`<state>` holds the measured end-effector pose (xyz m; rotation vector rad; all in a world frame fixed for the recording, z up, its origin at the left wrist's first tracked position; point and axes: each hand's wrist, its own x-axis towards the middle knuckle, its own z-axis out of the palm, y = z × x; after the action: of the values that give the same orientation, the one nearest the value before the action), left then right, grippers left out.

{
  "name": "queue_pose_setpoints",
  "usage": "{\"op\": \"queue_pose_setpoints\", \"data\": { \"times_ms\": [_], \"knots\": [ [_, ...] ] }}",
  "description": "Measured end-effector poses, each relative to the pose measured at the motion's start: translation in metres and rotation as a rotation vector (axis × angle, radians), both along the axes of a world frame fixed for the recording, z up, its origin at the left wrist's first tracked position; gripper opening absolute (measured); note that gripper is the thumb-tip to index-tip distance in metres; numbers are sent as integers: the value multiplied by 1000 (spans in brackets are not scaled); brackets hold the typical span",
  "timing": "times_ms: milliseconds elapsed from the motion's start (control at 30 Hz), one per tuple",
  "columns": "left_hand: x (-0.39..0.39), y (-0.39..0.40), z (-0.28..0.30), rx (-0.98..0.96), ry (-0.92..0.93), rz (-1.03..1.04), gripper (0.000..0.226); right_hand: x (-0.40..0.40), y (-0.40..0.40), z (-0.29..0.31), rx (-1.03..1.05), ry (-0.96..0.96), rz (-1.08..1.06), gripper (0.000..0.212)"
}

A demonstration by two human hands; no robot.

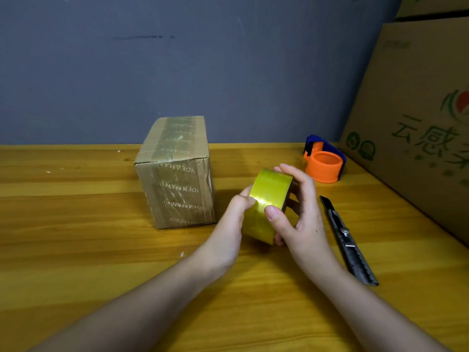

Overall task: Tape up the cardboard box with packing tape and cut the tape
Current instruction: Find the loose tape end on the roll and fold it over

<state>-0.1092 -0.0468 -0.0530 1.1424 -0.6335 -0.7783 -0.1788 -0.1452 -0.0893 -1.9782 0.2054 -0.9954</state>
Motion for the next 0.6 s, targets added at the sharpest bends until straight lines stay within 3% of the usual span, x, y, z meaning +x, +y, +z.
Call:
{"op": "queue_pose_setpoints", "data": {
  "times_ms": [100, 600],
  "knots": [
    [0, 10, -16, -121, 17, -21, 33, 1, 0, -1, -13, -1, -2, 77],
    [6, 10, -21, -186, -46, -117, 39, 1, -1, 0, -5, -9, 4, 77]
  ]
}}
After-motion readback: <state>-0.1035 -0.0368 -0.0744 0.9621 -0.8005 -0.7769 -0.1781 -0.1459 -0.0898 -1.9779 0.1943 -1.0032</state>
